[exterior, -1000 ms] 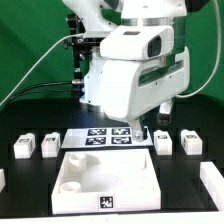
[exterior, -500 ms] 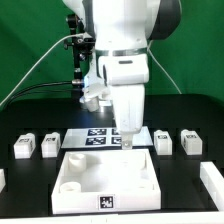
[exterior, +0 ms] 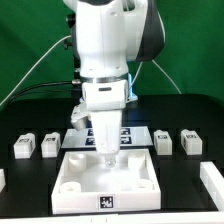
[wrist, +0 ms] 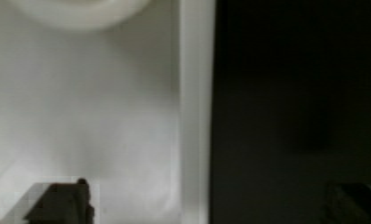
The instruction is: Assemble one leg
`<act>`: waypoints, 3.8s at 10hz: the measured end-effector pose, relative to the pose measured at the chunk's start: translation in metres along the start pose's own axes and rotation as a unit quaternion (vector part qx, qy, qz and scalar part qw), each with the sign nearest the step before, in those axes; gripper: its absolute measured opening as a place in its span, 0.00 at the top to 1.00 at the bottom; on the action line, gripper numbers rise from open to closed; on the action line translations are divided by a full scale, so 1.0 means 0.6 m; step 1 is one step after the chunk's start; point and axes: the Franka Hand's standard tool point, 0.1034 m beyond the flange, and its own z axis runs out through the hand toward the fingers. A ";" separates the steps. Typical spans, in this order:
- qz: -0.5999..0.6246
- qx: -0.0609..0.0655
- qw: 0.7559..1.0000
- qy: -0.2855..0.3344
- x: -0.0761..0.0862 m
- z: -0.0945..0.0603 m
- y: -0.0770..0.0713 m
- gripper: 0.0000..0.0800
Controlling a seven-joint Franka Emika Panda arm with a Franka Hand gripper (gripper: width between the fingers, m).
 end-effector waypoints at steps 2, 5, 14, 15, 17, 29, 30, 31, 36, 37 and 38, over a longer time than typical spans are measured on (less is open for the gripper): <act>0.010 -0.005 1.000 0.000 -0.014 0.002 0.004 0.19; 0.011 -0.004 1.000 0.001 -0.013 0.003 0.003 0.51; 0.011 -0.004 1.000 0.001 -0.013 0.004 0.003 0.93; 0.011 -0.004 1.000 0.001 -0.013 0.004 0.003 0.93; 0.002 -0.011 1.000 0.001 0.000 0.004 0.029 0.93; 0.022 -0.006 1.000 0.016 0.129 0.008 0.096 0.93; 0.021 -0.004 1.000 0.015 0.129 0.008 0.096 0.93; 0.021 -0.001 1.000 0.014 0.129 0.007 0.094 0.93; 0.023 -0.001 1.000 0.014 0.127 0.007 0.094 0.68; 0.023 -0.001 1.000 0.014 0.126 0.007 0.094 0.41; 0.023 -0.001 1.000 0.014 0.126 0.007 0.094 0.26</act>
Offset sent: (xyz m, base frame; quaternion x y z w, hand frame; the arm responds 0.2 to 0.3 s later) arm 0.0000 0.0000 0.0000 0.0000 0.0000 0.0000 1.0000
